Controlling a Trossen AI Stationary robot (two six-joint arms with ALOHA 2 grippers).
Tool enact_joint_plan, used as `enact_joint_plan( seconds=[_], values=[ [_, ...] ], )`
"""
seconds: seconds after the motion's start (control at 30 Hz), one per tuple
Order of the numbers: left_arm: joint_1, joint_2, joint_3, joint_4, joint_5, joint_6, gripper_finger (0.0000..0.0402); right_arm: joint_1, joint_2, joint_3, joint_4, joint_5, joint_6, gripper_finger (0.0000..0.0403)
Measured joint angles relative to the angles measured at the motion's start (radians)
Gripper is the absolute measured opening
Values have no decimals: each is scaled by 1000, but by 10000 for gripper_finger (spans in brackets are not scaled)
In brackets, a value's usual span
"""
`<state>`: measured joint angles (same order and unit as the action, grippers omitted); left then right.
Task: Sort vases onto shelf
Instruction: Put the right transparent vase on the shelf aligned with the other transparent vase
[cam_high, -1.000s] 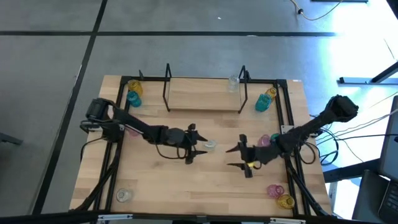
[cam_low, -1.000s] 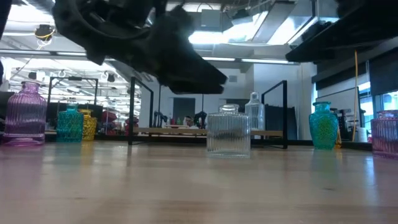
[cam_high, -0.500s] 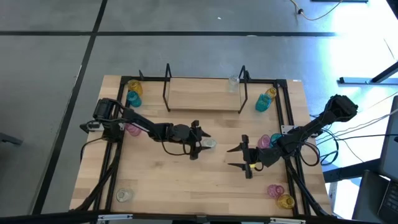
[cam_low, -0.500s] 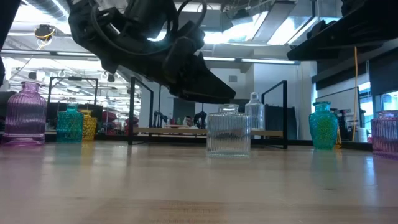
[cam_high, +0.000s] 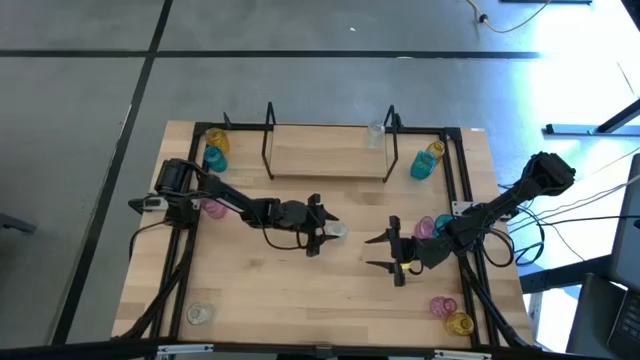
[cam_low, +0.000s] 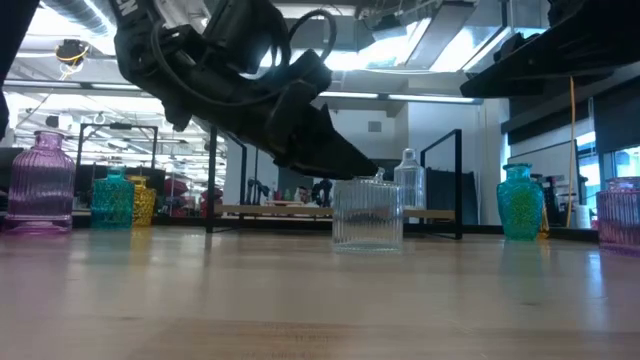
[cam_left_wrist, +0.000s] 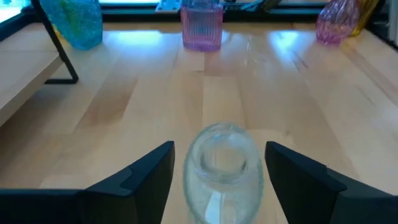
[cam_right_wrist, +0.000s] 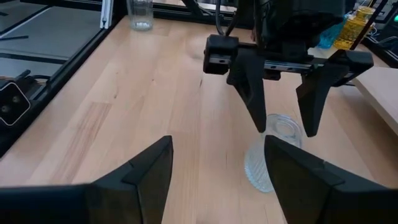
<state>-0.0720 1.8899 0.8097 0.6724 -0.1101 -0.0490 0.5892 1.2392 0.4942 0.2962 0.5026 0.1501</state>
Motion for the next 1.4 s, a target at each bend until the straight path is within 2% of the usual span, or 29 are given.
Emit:
enact_joint_plan(
  seconds=[0.37, 0.47, 0.73, 1.03, 1.2, 1.4],
  values=[
    [7, 17, 1, 27, 16, 2, 148, 0, 0, 0, -8, 13, 0, 237],
    [7, 17, 1, 27, 17, 2, 134, 0, 0, 0, -8, 13, 0, 237],
    [7, 17, 0, 42, 19, 2, 136, 0, 0, 0, -8, 16, 0, 237],
    [28, 15, 29, 75, 12, 3, 137, -1, -8, 5, -9, 143, -5, 237],
    [62, 15, 102, 20, 27, 34, 137, -1, -50, 41, -9, 203, -131, 237],
    [130, 15, 241, -179, 27, 103, 137, -1, -192, 129, -36, 261, -367, 237]
  ],
)
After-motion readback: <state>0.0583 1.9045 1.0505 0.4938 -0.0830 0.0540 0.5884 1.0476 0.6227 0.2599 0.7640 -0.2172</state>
